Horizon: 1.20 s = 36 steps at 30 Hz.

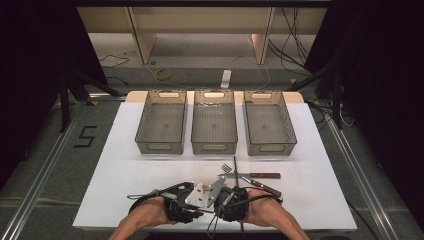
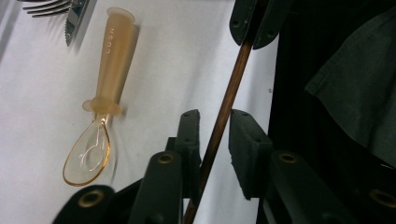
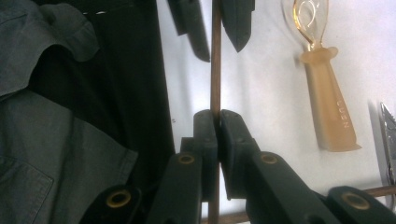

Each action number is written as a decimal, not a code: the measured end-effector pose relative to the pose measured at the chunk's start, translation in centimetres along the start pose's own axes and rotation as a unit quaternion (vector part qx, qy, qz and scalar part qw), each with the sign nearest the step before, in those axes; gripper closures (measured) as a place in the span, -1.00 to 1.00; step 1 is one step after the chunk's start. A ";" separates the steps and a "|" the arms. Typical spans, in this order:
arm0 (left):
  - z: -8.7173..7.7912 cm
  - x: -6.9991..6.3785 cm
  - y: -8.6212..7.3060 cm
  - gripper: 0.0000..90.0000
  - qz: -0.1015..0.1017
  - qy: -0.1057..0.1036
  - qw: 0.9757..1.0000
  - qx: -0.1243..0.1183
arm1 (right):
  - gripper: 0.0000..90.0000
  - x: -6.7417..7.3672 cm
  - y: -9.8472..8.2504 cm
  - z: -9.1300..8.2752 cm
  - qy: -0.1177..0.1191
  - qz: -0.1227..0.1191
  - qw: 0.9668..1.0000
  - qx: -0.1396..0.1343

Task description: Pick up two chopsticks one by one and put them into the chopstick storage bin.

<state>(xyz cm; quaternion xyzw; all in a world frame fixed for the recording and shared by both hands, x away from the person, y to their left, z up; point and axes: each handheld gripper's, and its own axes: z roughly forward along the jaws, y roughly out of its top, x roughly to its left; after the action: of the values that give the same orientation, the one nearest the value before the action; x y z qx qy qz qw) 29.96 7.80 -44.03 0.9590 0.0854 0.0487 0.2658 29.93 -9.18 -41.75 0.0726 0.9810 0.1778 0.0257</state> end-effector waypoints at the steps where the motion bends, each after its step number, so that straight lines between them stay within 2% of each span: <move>1: 0.0 0.0 0.0 0.67 0.001 -0.002 1.000 0.000 | 0.92 0.0 0.0 0.0 0.003 -0.003 1.000 0.003; 7: 0.0 -0.4 0.0 0.79 0.016 -0.021 1.000 0.001 | 0.90 0.0 -0.1 0.0 0.011 -0.013 1.000 0.002; 9: 0.0 -0.5 0.0 0.86 0.028 -0.027 0.999 0.005 | 0.85 0.0 -0.2 0.0 0.010 -0.003 1.000 -0.001; 10: 0.0 -0.5 0.1 0.88 0.038 -0.022 0.999 0.008 | 0.83 -0.2 -0.3 -0.1 0.006 -0.004 1.000 -0.002; 11: 0.0 -0.6 0.1 0.89 0.030 -0.021 0.999 0.001 | 0.82 -0.3 -0.3 -0.2 0.002 0.005 1.000 -0.003; 12: -0.1 -0.5 0.1 0.89 0.029 -0.020 0.999 0.001 | 0.81 -0.5 -0.4 -0.3 -0.001 0.004 1.000 -0.009; 14: -0.3 -0.5 0.1 0.89 0.030 -0.019 0.999 -0.003 | 0.60 -0.8 -0.5 -0.8 -0.008 0.016 1.000 -0.011; 15: -0.4 -0.4 0.1 0.90 0.026 -0.018 0.999 -0.005 | 0.52 -1.2 -0.7 -1.2 -0.014 0.028 0.999 -0.026; 16: -0.4 -0.3 0.1 0.90 0.020 -0.012 1.000 -0.005 | 0.44 -1.5 -0.9 -1.6 -0.013 0.030 0.999 -0.034; 18: -0.5 0.1 0.0 0.90 0.007 0.000 1.000 -0.003 | 0.27 -2.1 -1.3 -2.9 -0.020 0.067 0.995 -0.072; 20: -0.6 0.4 -0.1 0.90 -0.010 0.012 1.000 -0.006 | 0.21 -2.7 -1.7 -3.9 -0.030 0.088 0.991 -0.092; 22: -0.8 0.6 -0.2 0.90 -0.025 0.023 0.999 -0.009 | 0.05 -3.1 -2.0 -4.3 -0.040 0.099 0.988 -0.112; 24: -1.0 1.0 -0.3 0.90 -0.042 0.030 0.999 -0.012 | -0.04 -3.4 -2.3 -4.6 -0.054 0.118 0.983 -0.131; 26: -1.2 1.5 -0.5 0.90 -0.068 0.046 0.997 -0.012 | -0.07 -3.4 -2.4 -4.8 -0.072 0.133 0.977 -0.152; 27: -1.3 1.7 -0.6 0.90 -0.074 0.051 0.996 -0.010 | -0.11 -3.5 -2.6 -5.0 -0.089 0.141 0.971 -0.170; 28: -1.5 2.0 -0.8 0.90 -0.087 0.059 0.994 -0.007 | -0.11 -3.5 -2.6 -5.0 -0.089 0.141 0.971 -0.170; 29: -1.6 2.3 -1.0 0.90 -0.102 0.063 0.993 -0.012 | -0.12 -3.5 -2.7 -5.1 -0.095 0.149 0.968 -0.181; 31: -2.2 2.8 -1.3 0.90 -0.125 0.074 0.989 -0.017 | -0.16 -3.6 -3.0 -5.3 -0.102 0.159 0.963 -0.191; 32: -2.4 3.1 -1.4 0.90 -0.137 0.080 0.987 -0.024 | -0.19 -3.6 -3.2 -5.3 -0.105 0.163 0.962 -0.194; 34: -2.9 3.6 -1.8 0.90 -0.162 0.091 0.982 -0.036 | -0.23 -3.6 -3.7 -5.2 -0.102 0.171 0.960 -0.195; 36: -3.2 4.0 -2.0 0.90 -0.176 0.101 0.978 -0.043 | -0.25 -3.6 -4.2 -4.9 -0.106 0.180 0.959 -0.190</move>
<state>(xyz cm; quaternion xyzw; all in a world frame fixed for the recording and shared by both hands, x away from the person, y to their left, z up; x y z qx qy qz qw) 33.14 11.85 -42.11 0.9068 0.2768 0.1010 0.3013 32.60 -15.30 -38.58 0.2603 0.8913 0.3543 0.1105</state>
